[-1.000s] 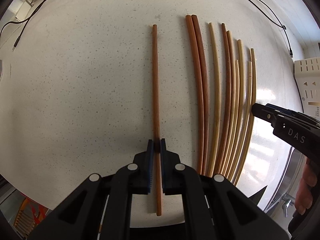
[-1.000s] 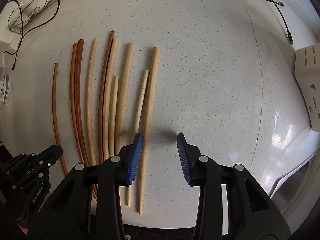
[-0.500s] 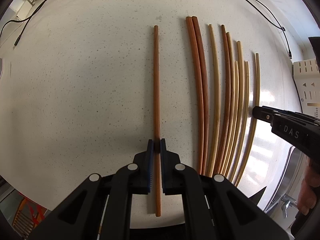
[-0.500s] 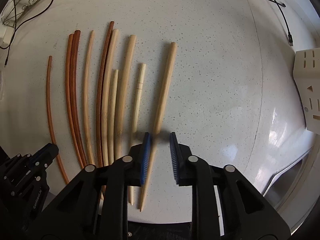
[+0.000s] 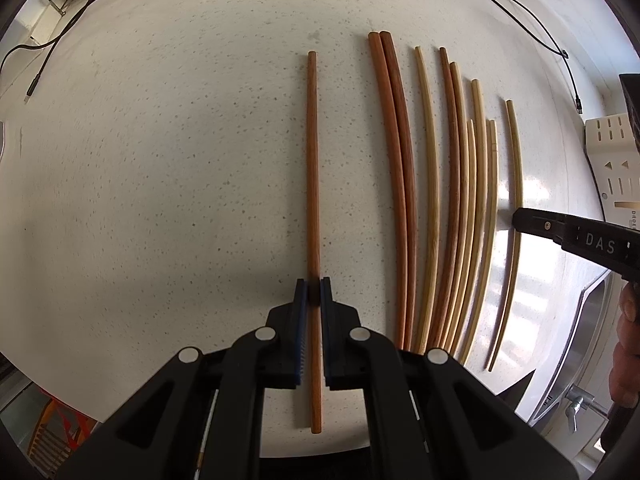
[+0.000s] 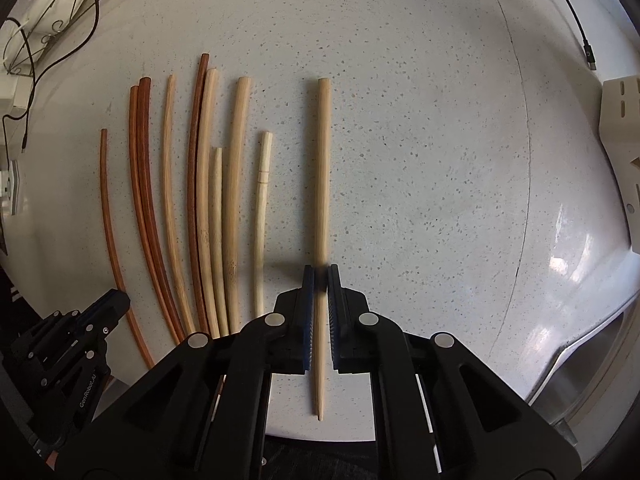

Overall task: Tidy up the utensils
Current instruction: 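Lift both held chopsticks and carry them over the cream utensil holder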

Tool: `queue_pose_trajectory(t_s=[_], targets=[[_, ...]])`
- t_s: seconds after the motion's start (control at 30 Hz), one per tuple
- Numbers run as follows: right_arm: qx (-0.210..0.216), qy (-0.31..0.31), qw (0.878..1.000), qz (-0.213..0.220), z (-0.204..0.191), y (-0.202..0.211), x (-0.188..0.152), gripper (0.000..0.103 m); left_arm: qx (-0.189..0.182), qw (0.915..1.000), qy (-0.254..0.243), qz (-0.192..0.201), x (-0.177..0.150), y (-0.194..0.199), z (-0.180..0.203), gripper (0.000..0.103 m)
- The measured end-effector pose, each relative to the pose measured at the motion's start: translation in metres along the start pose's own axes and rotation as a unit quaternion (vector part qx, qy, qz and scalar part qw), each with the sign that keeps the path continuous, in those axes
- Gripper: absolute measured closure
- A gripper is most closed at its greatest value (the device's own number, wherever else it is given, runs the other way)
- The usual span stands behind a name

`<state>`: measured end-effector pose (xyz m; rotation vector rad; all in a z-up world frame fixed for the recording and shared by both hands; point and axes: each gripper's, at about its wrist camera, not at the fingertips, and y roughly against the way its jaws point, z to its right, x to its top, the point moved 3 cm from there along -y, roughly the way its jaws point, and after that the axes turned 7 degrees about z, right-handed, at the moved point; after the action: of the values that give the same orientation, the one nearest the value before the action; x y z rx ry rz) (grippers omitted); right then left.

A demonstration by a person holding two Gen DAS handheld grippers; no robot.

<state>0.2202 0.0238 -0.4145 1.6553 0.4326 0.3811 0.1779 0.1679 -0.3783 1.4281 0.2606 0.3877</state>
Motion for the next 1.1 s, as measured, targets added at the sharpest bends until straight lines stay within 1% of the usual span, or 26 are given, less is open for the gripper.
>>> queue_pose_trajectory(t_s=[0.13,0.2,0.5,0.6,0.63,0.83,1.1], targets=[[0.008,0.001,1.0,0.006,0.004,0.002,-0.005,0.097,-0.005,1.0,0.003,-0.001,0.0,0.0,-0.002,0.097],[0.012,0.001,1.0,0.018,0.007,0.007,-0.006,0.097,-0.003,1.0,-0.001,0.004,0.0,0.002,-0.002,0.097],[0.019,-0.005,0.999,0.033,0.028,0.018,-0.019,0.097,-0.01,0.9996,-0.005,0.024,0.005,0.017,-0.002,0.097],[0.021,-0.007,0.999,0.04,0.031,0.027,-0.021,0.097,-0.015,0.9994,-0.004,0.03,0.004,0.021,-0.003,0.097],[0.022,-0.008,0.999,0.043,0.025,0.033,-0.018,0.097,-0.017,0.9993,-0.004,0.032,0.004,0.022,-0.003,0.097],[0.025,-0.007,0.998,0.062,0.034,0.049,-0.025,0.097,-0.019,0.9987,-0.005,0.048,0.001,0.035,-0.001,0.097],[0.03,-0.02,0.995,0.094,0.052,0.077,-0.03,0.097,-0.031,0.9962,-0.033,0.075,0.001,0.056,0.016,0.097]])
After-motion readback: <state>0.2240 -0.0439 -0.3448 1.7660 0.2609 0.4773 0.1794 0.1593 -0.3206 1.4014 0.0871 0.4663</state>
